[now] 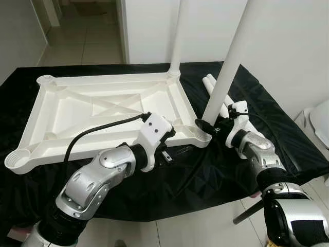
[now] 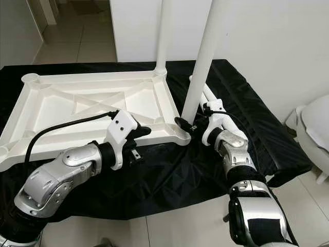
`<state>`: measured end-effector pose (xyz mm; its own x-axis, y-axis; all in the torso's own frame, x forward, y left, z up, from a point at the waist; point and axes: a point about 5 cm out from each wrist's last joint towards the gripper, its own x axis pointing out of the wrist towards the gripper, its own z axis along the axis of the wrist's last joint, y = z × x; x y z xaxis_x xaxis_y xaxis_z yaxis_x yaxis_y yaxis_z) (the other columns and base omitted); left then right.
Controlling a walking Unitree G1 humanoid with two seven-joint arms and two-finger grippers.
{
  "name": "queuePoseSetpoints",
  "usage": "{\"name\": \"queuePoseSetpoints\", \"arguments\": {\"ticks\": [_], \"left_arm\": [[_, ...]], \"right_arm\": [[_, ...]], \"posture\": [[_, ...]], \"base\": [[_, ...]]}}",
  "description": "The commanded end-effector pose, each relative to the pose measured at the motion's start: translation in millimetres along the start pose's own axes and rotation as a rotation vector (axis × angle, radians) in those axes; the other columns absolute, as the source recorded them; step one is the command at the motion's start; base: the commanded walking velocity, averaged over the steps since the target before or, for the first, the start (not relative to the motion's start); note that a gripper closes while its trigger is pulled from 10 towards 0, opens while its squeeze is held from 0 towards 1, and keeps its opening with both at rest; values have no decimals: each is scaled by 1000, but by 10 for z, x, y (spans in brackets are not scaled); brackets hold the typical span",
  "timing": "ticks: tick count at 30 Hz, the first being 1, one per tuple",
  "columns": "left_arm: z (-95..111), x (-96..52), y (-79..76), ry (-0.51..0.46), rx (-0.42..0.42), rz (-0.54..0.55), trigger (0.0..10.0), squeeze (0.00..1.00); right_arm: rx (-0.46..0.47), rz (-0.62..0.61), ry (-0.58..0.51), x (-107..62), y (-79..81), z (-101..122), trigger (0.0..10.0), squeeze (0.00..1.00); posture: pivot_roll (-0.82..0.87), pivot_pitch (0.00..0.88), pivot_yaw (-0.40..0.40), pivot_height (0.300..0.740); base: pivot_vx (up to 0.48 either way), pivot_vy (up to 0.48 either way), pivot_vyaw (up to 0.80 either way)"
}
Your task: Building children table
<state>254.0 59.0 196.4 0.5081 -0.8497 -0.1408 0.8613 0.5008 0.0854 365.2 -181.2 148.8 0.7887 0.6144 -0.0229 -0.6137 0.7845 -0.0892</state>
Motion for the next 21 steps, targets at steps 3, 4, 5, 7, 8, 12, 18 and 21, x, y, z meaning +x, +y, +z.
{"name": "queuePoseSetpoints", "arguments": {"ticks": [3, 4, 5, 7, 8, 12, 18, 21], "left_arm": [[7, -6, -35, 3, -3, -57, 10000, 0], [4, -2, -41, 3, -5, -59, 10000, 0], [2, 2, -49, 3, -7, -63, 10000, 0], [-3, 8, -58, 4, -11, -66, 10000, 0], [-7, 10, -62, 4, -13, -68, 10000, 0], [-16, 11, -71, 6, -16, -69, 10000, 0], [-30, 9, -89, 8, -22, -69, 10000, 0], [-36, 7, -90, 9, -26, -68, 10000, 0]], "right_arm": [[53, -51, 59, -15, 68, -189, 0, 0], [60, -91, 55, -13, 70, -197, 0, 0], [71, -145, 55, -12, 66, -208, 0, 0], [88, -221, 51, -15, 57, -220, 0, 0], [82, -257, 44, -20, 66, -225, 0, 0], [75, -322, 27, -30, 103, -233, 0, 0], [104, -471, 6, -58, 180, -260, 0, 0], [125, -608, -5, -83, 206, -251, 0, 0]], "posture": [[-12, 8, -9, 740], [-17, 10, -9, 740], [-19, 13, -10, 740], [-22, 14, -10, 740], [-23, 16, -13, 740], [-27, 20, -16, 740], [-26, 23, -19, 740], [-28, 24, -21, 740]], "base": [[0, 0, 0], [0, 0, 0], [0, 0, 0], [0, 0, 0], [0, 0, 0], [0, 0, 0], [0, 0, 0], [0, 0, 0]]}}
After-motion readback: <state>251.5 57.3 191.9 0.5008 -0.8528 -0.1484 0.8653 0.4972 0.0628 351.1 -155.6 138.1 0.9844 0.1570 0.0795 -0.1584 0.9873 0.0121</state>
